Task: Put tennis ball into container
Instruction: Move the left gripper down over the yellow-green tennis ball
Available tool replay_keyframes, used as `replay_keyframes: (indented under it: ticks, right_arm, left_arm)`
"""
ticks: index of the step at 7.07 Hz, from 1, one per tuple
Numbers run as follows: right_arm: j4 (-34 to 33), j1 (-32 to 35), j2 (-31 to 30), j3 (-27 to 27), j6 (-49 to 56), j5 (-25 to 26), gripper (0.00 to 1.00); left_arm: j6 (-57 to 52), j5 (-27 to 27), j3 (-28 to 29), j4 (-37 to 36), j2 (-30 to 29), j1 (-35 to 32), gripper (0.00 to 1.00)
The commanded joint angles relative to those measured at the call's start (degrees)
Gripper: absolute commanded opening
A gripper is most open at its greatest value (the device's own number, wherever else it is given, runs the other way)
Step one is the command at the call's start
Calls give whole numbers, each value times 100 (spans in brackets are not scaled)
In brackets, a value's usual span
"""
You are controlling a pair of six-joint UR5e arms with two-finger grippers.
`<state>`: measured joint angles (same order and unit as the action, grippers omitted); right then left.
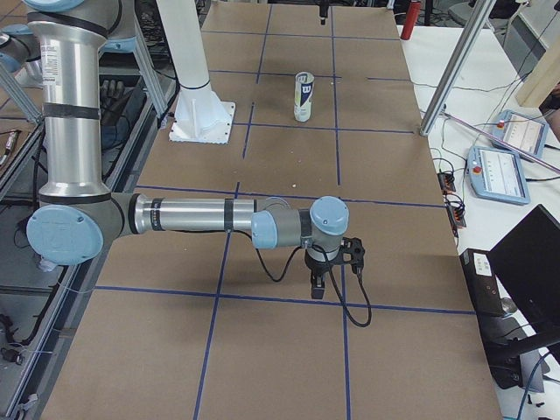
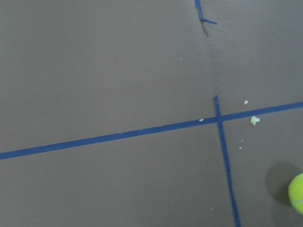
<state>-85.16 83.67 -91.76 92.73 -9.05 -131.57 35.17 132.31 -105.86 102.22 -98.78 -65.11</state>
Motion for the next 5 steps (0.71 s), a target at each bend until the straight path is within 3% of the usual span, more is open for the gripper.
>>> replay_keyframes:
  ticks: [1,4,5]
  right_arm:
    - [0,0,-9,0,0,0,100]
    - [0,0,0,0,0,0,100]
    - [0,0,-9,0,0,0,100]
  left_arm:
    - [1651,-500,-5,-18,-657,908,100]
    - [2967,-1345,327,-27,-1212,2105,100]
    - [3100,-1496,494,-35,-1292,2186,100]
